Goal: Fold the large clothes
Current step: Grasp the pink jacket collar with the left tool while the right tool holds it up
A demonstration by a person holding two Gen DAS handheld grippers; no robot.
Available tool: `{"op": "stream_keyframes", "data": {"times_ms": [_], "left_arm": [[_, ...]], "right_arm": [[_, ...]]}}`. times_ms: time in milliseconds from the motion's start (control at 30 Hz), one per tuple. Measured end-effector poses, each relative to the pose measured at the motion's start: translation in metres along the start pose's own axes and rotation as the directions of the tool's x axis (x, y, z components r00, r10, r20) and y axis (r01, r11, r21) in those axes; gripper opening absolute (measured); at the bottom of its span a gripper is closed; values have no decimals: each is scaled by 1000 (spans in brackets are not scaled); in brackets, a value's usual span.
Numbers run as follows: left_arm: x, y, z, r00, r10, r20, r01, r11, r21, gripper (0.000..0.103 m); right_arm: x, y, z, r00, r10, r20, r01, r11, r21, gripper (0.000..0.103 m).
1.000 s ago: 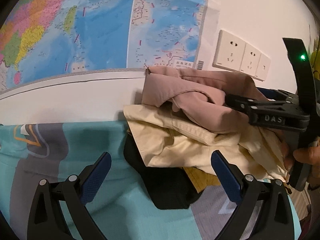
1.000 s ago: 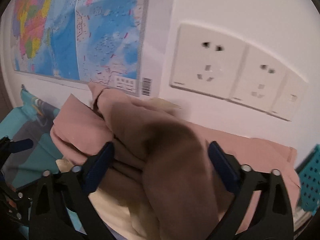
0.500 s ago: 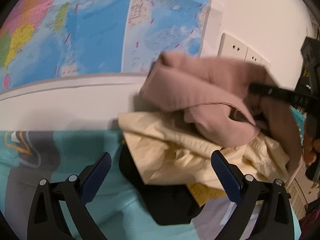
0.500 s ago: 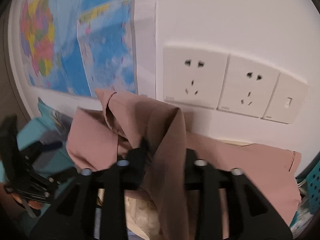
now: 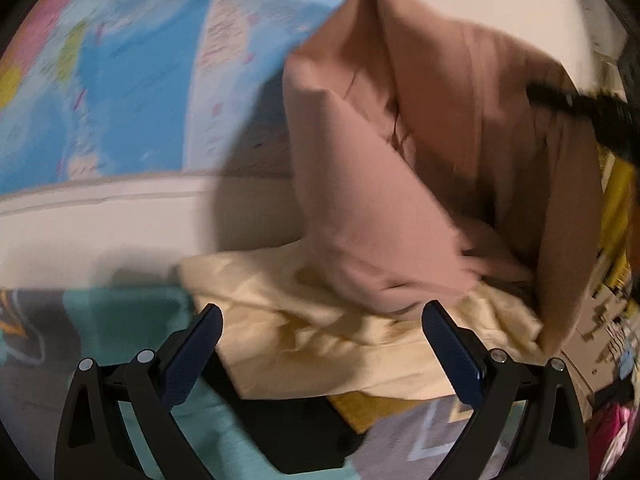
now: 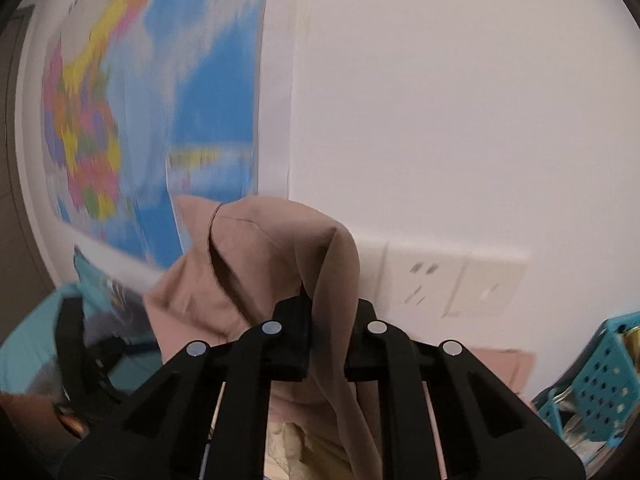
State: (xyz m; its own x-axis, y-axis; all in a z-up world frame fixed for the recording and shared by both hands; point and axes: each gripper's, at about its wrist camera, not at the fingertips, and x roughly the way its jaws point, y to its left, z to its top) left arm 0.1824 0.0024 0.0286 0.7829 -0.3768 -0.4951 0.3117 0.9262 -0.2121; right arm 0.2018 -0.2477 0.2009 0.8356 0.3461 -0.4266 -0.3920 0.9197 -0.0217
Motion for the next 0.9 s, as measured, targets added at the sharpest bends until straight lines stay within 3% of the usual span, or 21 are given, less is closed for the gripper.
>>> {"op": "stream_keyframes", "data": {"times_ms": [133, 267, 300, 367, 433, 500, 633, 767, 900], "left_arm": [[5, -20, 8, 999, -4, 36, 2, 999, 51, 96], [33, -15, 14, 999, 15, 42, -17, 998, 67, 96], [37, -15, 14, 999, -3, 44, -1, 997, 78, 91], [40, -18, 15, 998, -46, 43, 41, 993, 111, 72], [36, -28, 21, 992, -117, 43, 110, 983, 149, 29], [24, -39, 34, 990, -118, 72, 104, 979, 175, 13], [-22, -45, 74, 962, -227, 155, 209, 970, 122, 9], [-91, -68, 101, 920, -286, 268, 236, 950, 203, 9], [-154, -76, 108, 876, -333, 349, 263, 936, 234, 10]], "right_arm": [[-29, -4, 14, 999, 7, 48, -7, 1000, 2, 11], [-49, -7, 16, 996, 10, 85, -10, 1000, 6, 10], [-54, -8, 16, 996, 14, 90, -16, 1000, 13, 10], [-68, -14, 18, 995, 15, 101, -19, 999, 31, 10], [-85, -17, 21, 993, 2, 114, -4, 1000, 24, 10], [-106, -14, 29, 989, 1, 147, -3, 1000, 20, 8], [-169, -14, 54, 967, -5, 253, -5, 999, 38, 8], [-246, 0, 75, 928, -15, 373, 10, 1000, 14, 8], [-304, 15, 81, 901, -2, 435, 5, 1000, -6, 8]]}}
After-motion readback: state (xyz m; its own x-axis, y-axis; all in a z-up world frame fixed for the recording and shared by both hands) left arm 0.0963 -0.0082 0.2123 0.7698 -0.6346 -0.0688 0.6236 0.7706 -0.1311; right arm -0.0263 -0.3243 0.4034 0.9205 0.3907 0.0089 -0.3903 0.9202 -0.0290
